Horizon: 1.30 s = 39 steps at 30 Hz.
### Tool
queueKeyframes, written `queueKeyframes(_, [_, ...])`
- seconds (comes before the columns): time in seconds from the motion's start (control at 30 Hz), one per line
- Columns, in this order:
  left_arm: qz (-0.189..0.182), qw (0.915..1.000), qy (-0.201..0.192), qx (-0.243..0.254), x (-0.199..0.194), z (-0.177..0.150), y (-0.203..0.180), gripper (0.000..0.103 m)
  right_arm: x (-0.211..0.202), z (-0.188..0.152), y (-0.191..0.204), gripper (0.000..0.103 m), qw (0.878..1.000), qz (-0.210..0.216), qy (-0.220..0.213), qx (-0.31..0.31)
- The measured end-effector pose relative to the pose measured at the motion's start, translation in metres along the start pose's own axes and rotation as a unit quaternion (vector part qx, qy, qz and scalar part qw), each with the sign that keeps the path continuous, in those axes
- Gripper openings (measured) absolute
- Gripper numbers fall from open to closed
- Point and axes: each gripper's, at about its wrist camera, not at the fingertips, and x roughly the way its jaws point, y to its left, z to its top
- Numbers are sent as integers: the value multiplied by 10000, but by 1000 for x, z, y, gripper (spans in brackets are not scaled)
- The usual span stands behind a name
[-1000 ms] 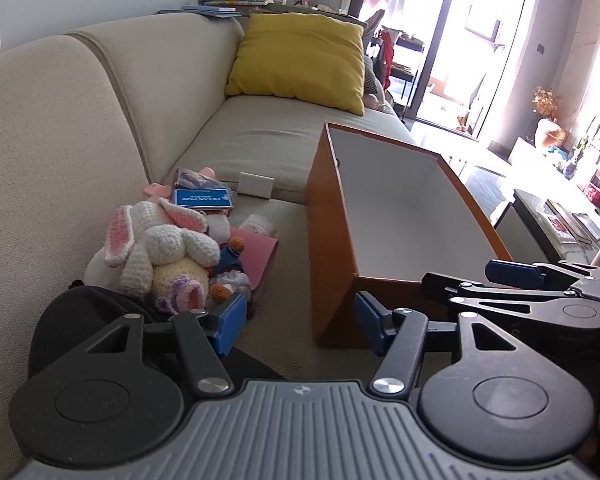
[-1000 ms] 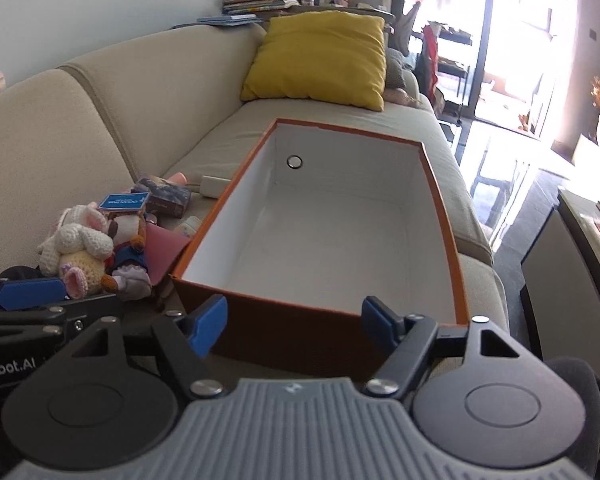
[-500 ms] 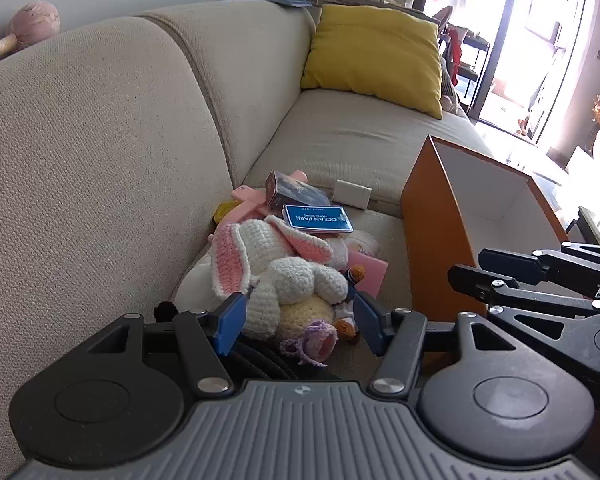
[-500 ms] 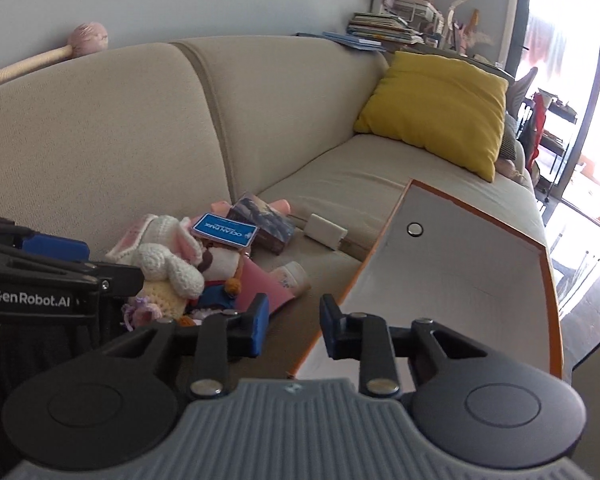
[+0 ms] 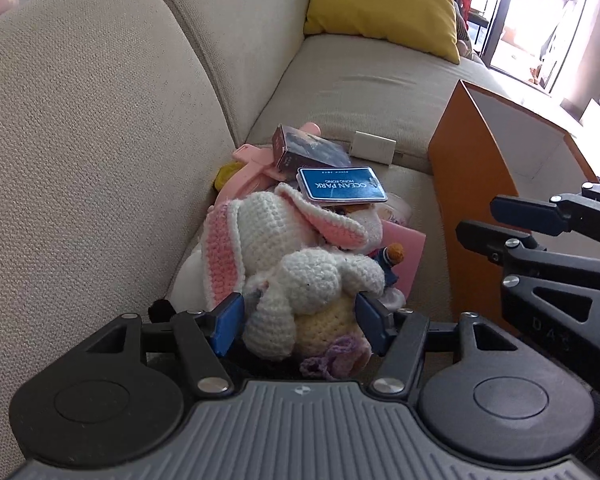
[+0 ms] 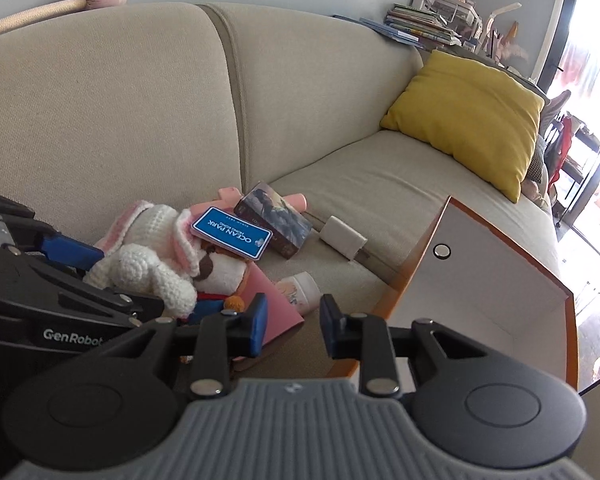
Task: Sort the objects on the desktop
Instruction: 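Close the left gripper on the crocheted bunny while the right gripper grasps the red-panda plush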
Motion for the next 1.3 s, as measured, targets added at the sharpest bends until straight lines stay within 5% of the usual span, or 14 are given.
queueKeyframes(0.37, [-426, 9989, 76, -167, -12, -6, 21, 57, 23, 11, 10, 30, 9991, 421, 58, -33])
queueKeyframes(0.7, [-310, 9991, 179, -233, -20, -6, 34, 46, 39, 7, 21, 24, 9941, 1030, 346, 51])
queueKeyframes(0.9, [-535, 9981, -4, -314, -31, -3, 37, 57, 49, 3, 23, 19, 9922, 1118, 505, 234])
queueKeyframes(1.0, [-642, 9975, -69, -304, -33, 4, 33, 58, 47, 3, 16, 2, 9844, 1562, 503, 634])
queueKeyframes(1.3, [-727, 9952, -179, -625, -40, 16, 45, 60, 32, 11, 18, 2, 9663, 2369, 245, 975])
